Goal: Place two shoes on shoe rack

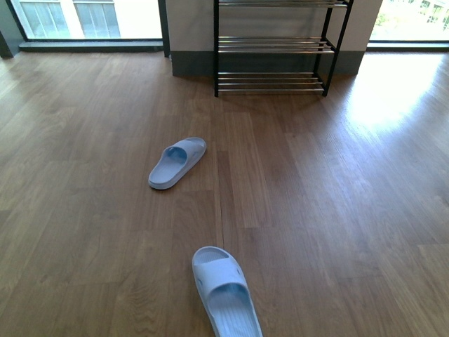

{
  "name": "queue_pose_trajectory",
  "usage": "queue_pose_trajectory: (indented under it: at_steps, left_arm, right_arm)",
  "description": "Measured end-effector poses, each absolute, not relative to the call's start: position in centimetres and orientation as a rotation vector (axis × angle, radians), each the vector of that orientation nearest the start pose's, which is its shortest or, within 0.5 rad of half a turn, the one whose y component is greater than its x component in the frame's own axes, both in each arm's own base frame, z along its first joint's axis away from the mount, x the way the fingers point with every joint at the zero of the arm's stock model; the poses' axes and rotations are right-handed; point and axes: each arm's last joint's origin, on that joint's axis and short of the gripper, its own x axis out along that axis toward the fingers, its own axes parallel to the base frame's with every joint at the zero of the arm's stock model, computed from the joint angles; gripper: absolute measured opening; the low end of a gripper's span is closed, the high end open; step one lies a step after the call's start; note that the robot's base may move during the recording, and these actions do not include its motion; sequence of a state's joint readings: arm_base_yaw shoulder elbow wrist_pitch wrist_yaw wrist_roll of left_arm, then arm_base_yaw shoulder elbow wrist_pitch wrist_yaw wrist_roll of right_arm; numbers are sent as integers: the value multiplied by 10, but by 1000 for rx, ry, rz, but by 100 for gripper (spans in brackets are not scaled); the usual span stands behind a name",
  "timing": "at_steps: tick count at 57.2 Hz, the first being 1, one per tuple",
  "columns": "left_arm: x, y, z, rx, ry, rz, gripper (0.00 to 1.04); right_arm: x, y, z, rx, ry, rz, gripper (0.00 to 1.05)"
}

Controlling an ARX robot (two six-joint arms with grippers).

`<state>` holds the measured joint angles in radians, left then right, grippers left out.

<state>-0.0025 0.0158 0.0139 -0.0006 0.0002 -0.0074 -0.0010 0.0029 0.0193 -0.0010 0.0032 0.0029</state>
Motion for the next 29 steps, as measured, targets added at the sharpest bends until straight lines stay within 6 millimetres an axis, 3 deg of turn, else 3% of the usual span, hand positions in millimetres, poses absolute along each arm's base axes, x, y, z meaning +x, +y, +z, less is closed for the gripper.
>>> queue_pose_trajectory:
  at_steps: [29]
  left_arm:
    - [98, 0, 167, -7, 2, 0, 95]
  right_arm:
    - [97, 0, 170, 3, -14, 1, 96]
